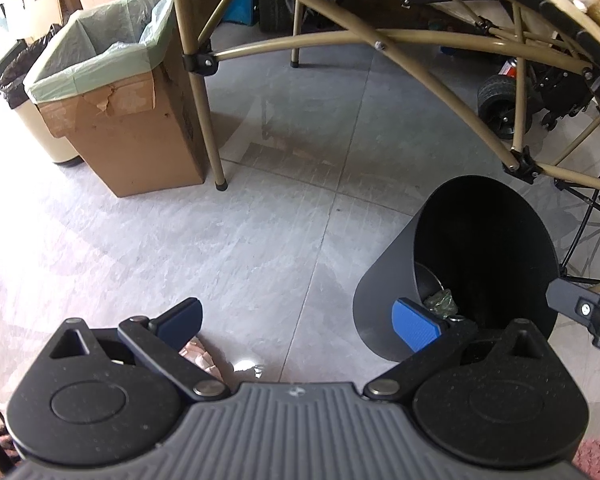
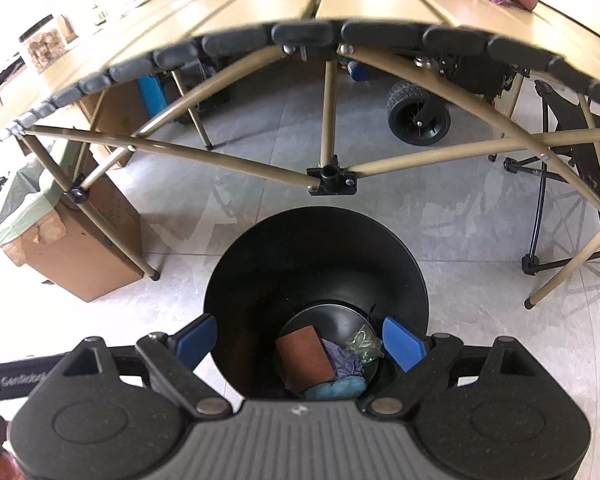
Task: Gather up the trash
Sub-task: 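Raise both tools from the bin back toward the items on the table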
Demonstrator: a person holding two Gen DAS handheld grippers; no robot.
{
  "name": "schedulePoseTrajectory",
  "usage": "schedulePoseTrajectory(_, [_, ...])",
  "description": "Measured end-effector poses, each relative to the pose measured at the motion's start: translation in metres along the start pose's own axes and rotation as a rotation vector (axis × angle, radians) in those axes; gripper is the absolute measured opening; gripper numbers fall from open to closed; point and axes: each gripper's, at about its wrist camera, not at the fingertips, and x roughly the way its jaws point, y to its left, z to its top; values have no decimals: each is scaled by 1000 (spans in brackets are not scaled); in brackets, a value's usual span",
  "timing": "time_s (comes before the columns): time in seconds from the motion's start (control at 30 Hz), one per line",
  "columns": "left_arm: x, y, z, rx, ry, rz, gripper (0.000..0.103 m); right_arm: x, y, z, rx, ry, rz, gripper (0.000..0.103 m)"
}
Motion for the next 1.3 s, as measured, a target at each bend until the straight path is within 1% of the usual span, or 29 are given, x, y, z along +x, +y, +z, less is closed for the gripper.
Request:
schedulePoseTrajectory(0.37, [-35, -9, -8, 20, -101, -24, 103, -39, -5, -15, -8, -73, 11, 91])
schedulePoseTrajectory(0.43, [-43, -11, -11, 25, -125, -31, 103, -46, -5, -18, -13, -86, 8, 93])
schedulePoseTrajectory(0.5, [-52, -11, -14, 26, -152, -35, 103, -54, -4, -22, -17, -100, 5, 98])
schedulePoseTrajectory(0.57, [-61, -11, -15, 23, -178, -37, 103, -62, -5, -26, -15, -112, 8, 100])
schedulePoseTrajectory(0.7, [-77, -11, -16, 16, -221, -47, 103, -76, -8, -32, -4, -127, 18, 103])
schedulePoseTrajectory(0.93, [-107, -17, -16, 9, -290, -69, 103, -103, -18, -40, 8, -174, 19, 103])
schedulePoseTrajectory(1.1, [-127, -26, -16, 20, -336, -82, 103, -121, -25, -37, 24, -230, 13, 103])
schedulePoseTrajectory(1.3, [-148, -41, -9, 27, -393, -98, 103, -147, -36, -25, 41, -331, 25, 103])
